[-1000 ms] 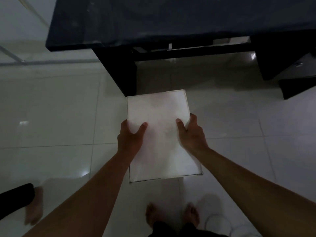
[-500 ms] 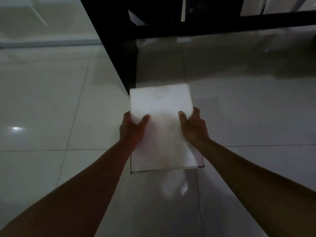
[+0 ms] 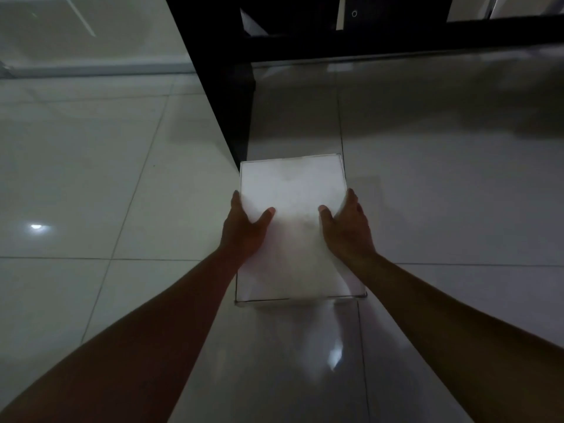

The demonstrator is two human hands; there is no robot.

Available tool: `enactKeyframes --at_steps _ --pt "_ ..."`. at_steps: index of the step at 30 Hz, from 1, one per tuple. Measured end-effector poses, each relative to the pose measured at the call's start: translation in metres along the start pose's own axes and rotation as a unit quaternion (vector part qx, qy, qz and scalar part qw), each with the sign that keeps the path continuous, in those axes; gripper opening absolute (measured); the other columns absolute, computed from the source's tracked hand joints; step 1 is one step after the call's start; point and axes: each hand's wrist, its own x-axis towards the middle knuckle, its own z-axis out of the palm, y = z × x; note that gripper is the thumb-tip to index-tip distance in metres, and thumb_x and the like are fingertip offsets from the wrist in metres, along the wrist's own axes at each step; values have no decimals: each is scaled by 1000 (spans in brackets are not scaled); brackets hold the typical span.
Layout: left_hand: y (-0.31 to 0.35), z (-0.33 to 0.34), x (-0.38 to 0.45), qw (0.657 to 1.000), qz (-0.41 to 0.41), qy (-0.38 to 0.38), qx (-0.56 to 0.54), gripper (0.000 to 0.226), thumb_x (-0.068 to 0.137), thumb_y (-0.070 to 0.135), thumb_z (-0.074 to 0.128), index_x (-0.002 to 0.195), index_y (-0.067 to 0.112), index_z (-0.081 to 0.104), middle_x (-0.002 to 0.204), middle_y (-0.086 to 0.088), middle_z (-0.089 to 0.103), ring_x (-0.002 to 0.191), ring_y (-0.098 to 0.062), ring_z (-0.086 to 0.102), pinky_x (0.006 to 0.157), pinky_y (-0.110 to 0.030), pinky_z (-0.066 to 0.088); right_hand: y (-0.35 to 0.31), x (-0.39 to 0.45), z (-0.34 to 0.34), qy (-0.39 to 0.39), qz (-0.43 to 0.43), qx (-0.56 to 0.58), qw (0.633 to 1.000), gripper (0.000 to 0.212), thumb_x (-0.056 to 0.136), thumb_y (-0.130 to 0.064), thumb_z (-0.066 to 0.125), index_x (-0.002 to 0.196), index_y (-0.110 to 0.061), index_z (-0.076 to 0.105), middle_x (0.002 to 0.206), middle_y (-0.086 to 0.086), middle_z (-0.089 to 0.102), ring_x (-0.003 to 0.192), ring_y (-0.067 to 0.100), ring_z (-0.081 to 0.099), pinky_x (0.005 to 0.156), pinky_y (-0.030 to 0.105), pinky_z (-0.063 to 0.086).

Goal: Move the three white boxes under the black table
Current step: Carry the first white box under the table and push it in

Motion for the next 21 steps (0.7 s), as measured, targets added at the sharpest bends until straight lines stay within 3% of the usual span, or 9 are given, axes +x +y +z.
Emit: enactKeyframes --at_steps 3,5,7,10,12,15,21 --pt "-7 -5 -21 971 162 1 176 89 90 60 53 156 20 9 165 -11 4 151 -27 6 118 -45 15 10 -18 -2 15 -154 -110 982 72 99 -41 52 158 -13 20 167 10 11 153 27 13 122 47 19" --pt "-17 -14 -40 905 324 -32 276 84 90 65 44 156 19 19 164 -11 7 151 -26 5 120 -52 16 21 -35 -7 5 -301 -167 939 64 98 -39 54 152 -7 37 163 14 27 152 28 22 121 54 21" --pt "-28 -23 -58 848 414 -97 318 94 85 75 42 155 15 22 164 -10 11 152 -24 6 119 -51 20 35 -48 -12 -35 -413 -200 888 64 95 -44 57 143 -2 50 156 17 39 148 30 32 116 59 27" --pt "-37 -31 -72 813 424 -146 371 119 72 89 42 156 11 11 165 -10 2 152 -23 -2 123 -44 8 53 -58 -25 -123 -471 -279 828 91 86 -66 56 150 -3 40 162 15 27 152 27 20 121 57 17" --pt "-36 -33 -73 805 429 -141 384 116 74 82 50 156 9 11 164 -11 2 152 -25 -1 123 -44 10 54 -56 -32 -150 -475 -317 807 103 81 -72 57 154 -3 31 164 15 21 153 28 16 123 53 13" --pt "-32 -33 -69 806 432 -139 381 105 78 64 62 155 7 17 163 -12 8 151 -27 6 121 -46 16 48 -49 -36 -151 -465 -311 815 99 80 -57 70 151 0 35 162 17 25 151 30 22 121 53 23" --pt "-16 -32 -54 825 399 -143 375 97 81 45 70 152 1 21 162 -16 13 150 -30 12 121 -42 21 33 -30 -30 -162 -432 -339 820 94 87 -53 64 156 -3 23 166 14 12 154 27 10 125 45 9"
